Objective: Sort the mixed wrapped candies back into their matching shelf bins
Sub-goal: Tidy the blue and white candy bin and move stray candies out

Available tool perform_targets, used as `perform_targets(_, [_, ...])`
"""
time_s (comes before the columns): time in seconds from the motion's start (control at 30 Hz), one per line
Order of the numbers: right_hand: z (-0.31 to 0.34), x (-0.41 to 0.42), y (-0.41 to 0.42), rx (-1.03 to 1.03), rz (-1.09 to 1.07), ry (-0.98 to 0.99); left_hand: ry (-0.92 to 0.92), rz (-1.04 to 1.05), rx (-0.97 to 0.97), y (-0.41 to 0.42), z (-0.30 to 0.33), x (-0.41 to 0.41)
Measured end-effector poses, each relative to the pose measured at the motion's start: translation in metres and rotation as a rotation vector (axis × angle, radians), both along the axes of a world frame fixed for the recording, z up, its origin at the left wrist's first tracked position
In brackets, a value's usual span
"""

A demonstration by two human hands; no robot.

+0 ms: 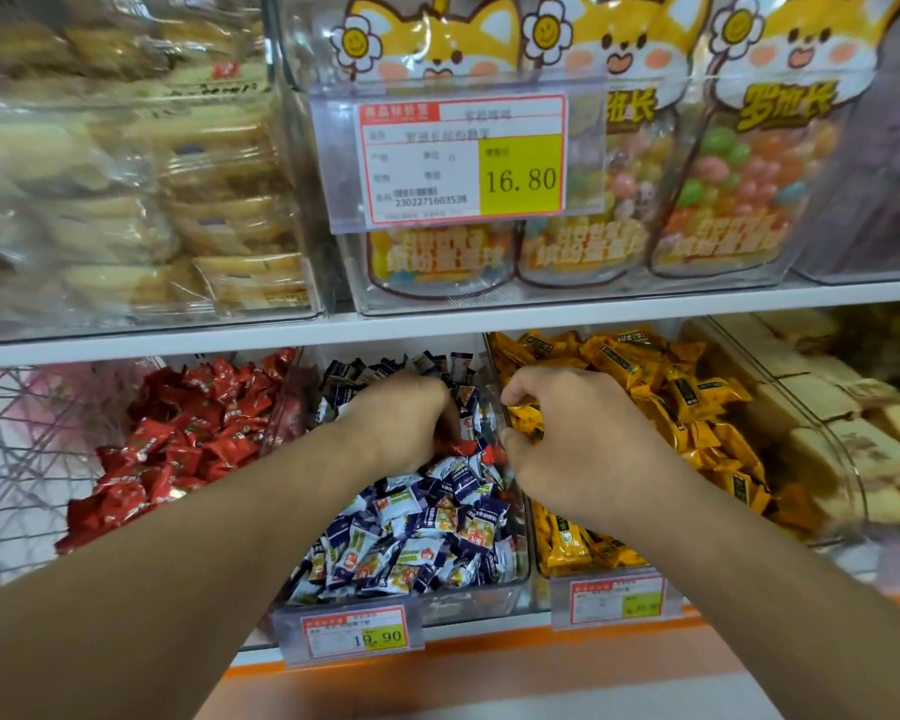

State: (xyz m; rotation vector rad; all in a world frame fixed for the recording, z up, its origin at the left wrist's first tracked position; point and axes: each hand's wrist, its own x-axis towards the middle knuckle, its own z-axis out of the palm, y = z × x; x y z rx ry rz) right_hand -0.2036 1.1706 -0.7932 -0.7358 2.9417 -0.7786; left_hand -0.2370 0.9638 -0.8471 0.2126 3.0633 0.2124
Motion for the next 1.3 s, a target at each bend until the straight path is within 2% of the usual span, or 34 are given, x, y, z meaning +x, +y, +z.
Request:
perform_targets(0.2, [0.0,0.0,0.001,-0.001,-0.004,-0.005,0.046,0.051,0.025,-0.005,-0.005,0.001])
perform_targets(0.33, [0.001,0.0,0.001,-0.006,0.002,-0.009,0.188,0.084,0.154,-0.005,0.009,0.009])
perform_targets(0.5, [0.002,0.002,0.001,-0.015,0.001,-0.017,0.237,0.293,0.563,-0.007,0.032,0.028])
perform_targets(0.7, [0.007,0.009,-0.01,-0.02,0.048,0.057,0.226,0.397,1.119,-0.01,0.044,0.072])
perform_targets(0.87, [0.005,0.022,-0.033,-0.132,0.127,0.006,0.146,0.396,1.339,-0.011,0.046,0.094])
perform_targets(0.97, [0.004,0.025,-0.044,-0.244,0.081,-0.004,0.132,0.358,1.388,-0.013,0.048,0.102])
perform_targets(1.03, [0.005,0.026,-0.048,-0.293,0.056,-0.002,0.138,0.335,1.353,-0.017,0.049,0.109])
perform_targets(1.3, [0.003,0.031,-0.06,-0.235,0.031,0.014,0.169,0.345,1.131,-0.045,0.046,0.135])
